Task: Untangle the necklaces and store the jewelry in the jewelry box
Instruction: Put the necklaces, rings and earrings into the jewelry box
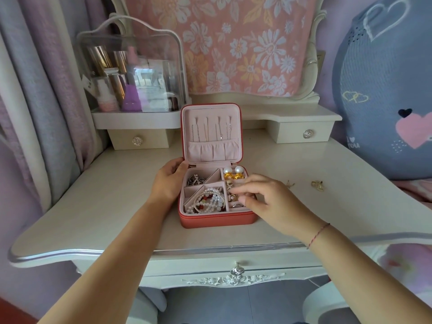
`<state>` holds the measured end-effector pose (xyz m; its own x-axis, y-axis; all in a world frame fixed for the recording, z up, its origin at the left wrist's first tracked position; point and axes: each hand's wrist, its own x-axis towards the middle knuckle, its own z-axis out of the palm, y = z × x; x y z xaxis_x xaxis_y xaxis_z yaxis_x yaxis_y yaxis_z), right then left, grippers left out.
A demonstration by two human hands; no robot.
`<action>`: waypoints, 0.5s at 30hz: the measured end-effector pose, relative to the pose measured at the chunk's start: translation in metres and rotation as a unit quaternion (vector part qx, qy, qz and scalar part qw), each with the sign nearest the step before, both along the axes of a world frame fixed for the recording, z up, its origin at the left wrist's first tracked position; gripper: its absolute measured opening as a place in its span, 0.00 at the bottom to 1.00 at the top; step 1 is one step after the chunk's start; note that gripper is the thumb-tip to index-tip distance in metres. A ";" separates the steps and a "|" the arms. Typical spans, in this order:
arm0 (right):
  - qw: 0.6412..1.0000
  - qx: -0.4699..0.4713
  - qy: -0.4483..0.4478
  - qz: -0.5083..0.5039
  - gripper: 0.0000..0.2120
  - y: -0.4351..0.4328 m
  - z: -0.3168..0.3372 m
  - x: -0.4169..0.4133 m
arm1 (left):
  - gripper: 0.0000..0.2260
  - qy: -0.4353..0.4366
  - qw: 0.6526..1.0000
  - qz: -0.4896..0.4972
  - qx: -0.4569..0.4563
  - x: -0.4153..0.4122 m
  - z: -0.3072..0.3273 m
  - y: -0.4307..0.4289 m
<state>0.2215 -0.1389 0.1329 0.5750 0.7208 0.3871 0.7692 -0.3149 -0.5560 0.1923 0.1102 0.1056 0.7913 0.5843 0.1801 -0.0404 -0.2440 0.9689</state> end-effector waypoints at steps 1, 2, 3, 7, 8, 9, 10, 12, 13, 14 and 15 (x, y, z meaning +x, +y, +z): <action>0.999 0.026 0.014 -0.011 0.11 -0.005 0.000 0.003 | 0.08 0.000 1.000 0.001 0.001 0.000 0.000 0.000; 0.998 0.053 0.015 -0.035 0.11 -0.011 -0.001 0.008 | 0.08 -0.001 1.000 0.001 0.002 0.000 0.000 0.000; 0.995 0.074 0.006 -0.072 0.10 -0.017 -0.001 0.016 | 0.09 0.000 1.000 0.002 0.002 0.000 0.000 -0.001; 0.978 0.016 -0.014 -0.206 0.08 -0.046 -0.007 0.054 | 0.08 -0.003 1.000 0.002 0.000 0.001 0.000 -0.001; 0.975 -0.010 -0.011 -0.220 0.08 -0.052 -0.010 0.061 | 0.08 -0.005 1.000 0.001 -0.001 0.002 0.000 0.000; 0.974 -0.028 -0.004 -0.225 0.08 -0.057 -0.012 0.066 | 0.08 -0.005 1.000 0.001 -0.004 0.002 -0.001 0.000; 0.974 -0.038 0.002 -0.225 0.07 -0.061 -0.015 0.069 | 0.08 -0.006 1.000 0.000 -0.007 0.002 0.000 -0.001; 0.974 -0.049 0.008 -0.220 0.06 -0.062 -0.017 0.072 | 0.08 -0.006 1.000 0.000 -0.007 0.002 -0.001 0.000; 0.974 -0.052 0.007 -0.218 0.06 -0.062 -0.019 0.073 | 0.07 -0.005 1.000 0.002 -0.007 0.003 -0.001 0.000; 0.974 -0.053 0.004 -0.218 0.05 -0.060 -0.020 0.073 | 0.08 -0.003 1.000 0.003 -0.007 0.003 -0.001 0.000; 0.974 -0.053 -0.002 -0.220 0.05 -0.059 -0.020 0.073 | 0.08 -0.001 1.000 0.002 -0.007 0.003 -0.002 0.000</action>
